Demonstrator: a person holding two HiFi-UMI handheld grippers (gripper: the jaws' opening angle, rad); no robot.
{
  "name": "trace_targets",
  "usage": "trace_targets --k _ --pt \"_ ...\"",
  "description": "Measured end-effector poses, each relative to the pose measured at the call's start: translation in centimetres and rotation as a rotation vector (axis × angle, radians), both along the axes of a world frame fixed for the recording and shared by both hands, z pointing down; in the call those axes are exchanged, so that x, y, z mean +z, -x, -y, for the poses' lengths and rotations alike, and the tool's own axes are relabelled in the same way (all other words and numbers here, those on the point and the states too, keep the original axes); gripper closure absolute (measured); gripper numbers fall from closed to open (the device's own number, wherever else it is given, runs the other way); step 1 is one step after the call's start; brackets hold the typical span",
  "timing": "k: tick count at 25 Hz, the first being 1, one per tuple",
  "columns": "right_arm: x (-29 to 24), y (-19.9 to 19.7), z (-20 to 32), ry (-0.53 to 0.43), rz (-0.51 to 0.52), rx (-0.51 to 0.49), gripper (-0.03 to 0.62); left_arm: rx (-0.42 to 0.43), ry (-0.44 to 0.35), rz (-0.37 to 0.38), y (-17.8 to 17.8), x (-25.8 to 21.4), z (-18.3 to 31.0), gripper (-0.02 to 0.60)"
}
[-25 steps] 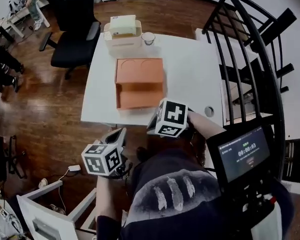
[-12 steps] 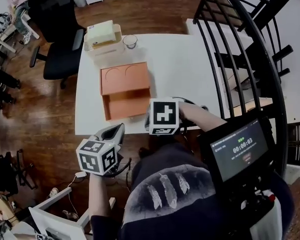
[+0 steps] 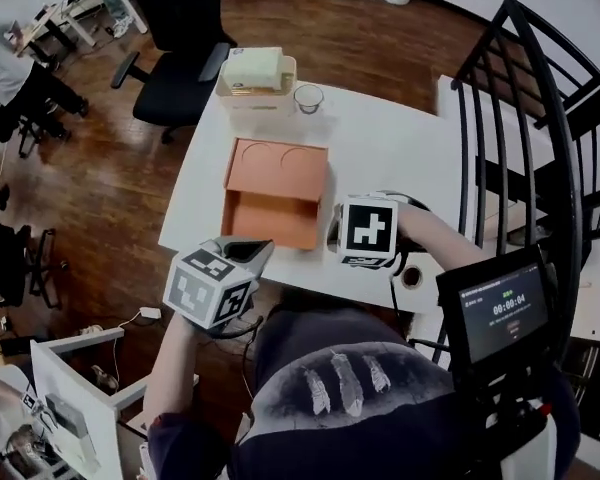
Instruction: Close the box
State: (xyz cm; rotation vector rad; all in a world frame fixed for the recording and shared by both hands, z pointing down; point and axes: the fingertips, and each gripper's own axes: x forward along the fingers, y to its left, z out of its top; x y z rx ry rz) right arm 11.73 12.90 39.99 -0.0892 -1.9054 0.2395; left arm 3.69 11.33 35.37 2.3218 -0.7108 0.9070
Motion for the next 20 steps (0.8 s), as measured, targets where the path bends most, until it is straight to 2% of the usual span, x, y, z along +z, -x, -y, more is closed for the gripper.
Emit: trace_targets --k 3,6,9,14,16,20 --pt "-0.2 0.3 2.7 -0.05 -0.044 -0.067 0.589 0.049 0.03 0.003 0.4 0.0 1.0 0.566" --pt "-0.2 -0.1 5.7 -0.087 -0.12 -0.068 0.589 0.115 0.061 0.033 1.0 0.0 2.1 0.566" --pt "-0.3 -0.6 7.4 -0.095 -0.18 -0.105 0.589 0.213 0.123 0.1 1.6 -0.2 2.5 0.566" --pt "0.5 -0.5 9.0 -0.048 -0.171 -0.138 0.589 0.348 0.223 0.236 2.5 0.8 3.4 0.566" --pt "1.5 0.0 10.6 -0.083 -0.162 -0.144 0.589 0.359 0.228 0.255 2.8 2.4 4.4 0.566" --pt "3.5 0.1 13.8 -0.183 -0.161 -0.16 0.589 0.327 0.268 0.241 2.8 5.5 5.2 0.566"
